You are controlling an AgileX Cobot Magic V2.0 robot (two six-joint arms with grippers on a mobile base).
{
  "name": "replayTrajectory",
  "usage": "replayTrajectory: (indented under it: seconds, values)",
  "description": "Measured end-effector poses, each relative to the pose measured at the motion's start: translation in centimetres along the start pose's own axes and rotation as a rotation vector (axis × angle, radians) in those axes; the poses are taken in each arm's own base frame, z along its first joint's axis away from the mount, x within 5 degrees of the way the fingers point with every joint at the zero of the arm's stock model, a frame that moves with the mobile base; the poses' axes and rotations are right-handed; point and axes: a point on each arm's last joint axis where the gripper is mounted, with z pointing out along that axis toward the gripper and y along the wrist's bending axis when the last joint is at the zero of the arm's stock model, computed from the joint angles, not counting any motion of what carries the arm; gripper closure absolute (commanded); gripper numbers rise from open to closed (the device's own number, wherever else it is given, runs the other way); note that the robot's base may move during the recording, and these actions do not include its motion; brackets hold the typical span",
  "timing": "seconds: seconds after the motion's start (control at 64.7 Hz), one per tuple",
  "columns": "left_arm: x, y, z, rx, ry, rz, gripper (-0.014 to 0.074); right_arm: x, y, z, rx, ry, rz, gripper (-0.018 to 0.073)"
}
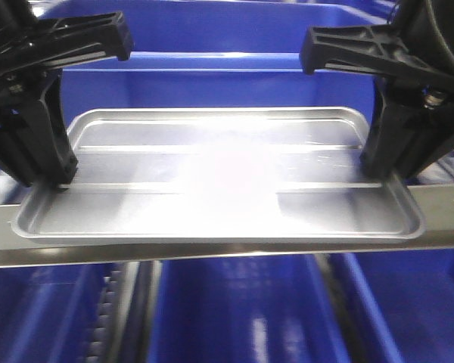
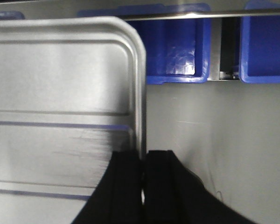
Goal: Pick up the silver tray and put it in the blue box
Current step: 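Move the held tray over the empty blue bin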
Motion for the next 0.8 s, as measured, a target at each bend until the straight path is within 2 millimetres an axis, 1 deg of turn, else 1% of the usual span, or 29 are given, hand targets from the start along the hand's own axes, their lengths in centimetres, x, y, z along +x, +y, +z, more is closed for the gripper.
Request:
replayTrajectory:
  seconds: [0.803]
  values:
    - [0.01,0.01,0.0,-0.001,0.001,0.0,0.0701,0.0,0.0,0.0,0.0,0.0,0.0,0.051]
